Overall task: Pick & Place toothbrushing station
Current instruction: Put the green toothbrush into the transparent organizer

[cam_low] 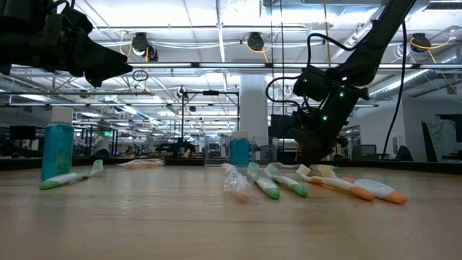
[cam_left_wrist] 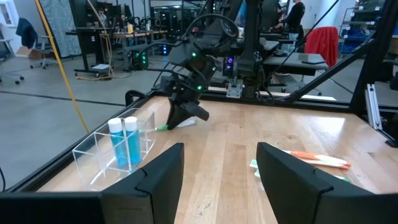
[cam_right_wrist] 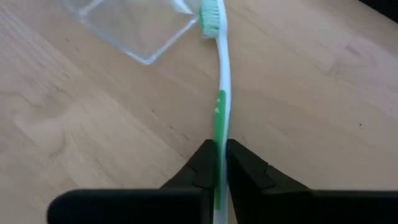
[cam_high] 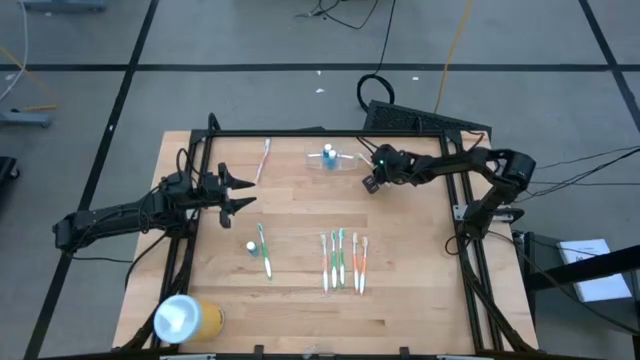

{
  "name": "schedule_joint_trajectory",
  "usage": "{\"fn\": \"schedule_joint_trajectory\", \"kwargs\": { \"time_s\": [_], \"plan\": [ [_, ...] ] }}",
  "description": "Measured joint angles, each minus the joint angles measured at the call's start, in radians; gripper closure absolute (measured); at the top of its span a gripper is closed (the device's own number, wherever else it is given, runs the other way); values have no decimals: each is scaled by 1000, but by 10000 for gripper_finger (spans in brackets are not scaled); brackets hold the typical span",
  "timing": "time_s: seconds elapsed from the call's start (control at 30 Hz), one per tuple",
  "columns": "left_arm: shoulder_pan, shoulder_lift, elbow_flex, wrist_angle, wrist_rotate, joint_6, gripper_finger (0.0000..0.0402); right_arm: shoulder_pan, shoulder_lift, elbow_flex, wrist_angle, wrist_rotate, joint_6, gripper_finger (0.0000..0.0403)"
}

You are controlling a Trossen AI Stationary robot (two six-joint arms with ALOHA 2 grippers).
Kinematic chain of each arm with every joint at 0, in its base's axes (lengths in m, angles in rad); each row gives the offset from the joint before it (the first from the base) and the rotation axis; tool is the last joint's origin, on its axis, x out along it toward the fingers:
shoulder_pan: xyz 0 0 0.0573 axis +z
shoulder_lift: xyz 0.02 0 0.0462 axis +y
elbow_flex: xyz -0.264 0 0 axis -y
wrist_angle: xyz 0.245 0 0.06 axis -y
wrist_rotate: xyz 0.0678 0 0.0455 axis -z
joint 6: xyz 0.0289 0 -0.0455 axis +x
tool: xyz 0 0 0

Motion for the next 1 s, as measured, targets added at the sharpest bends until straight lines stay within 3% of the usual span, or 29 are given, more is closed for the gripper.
{"fn": "schedule_joint_trajectory", "kwargs": {
  "time_s": [0.3, 0.7, 0.87, 1.0],
  "plan": [
    [0, 0, 0, 0, 0, 0, 192, -5, -52, -2, -16, 17, -54, 393],
    [0, 0, 0, 0, 0, 0, 192, 4, -411, -8, -27, 17, -105, 395],
    [0, 0, 0, 0, 0, 0, 192, 30, -475, -6, 161, -57, -127, 395],
    [0, 0, 0, 0, 0, 0, 192, 56, -433, -35, 474, -144, -135, 395]
  ]
}}
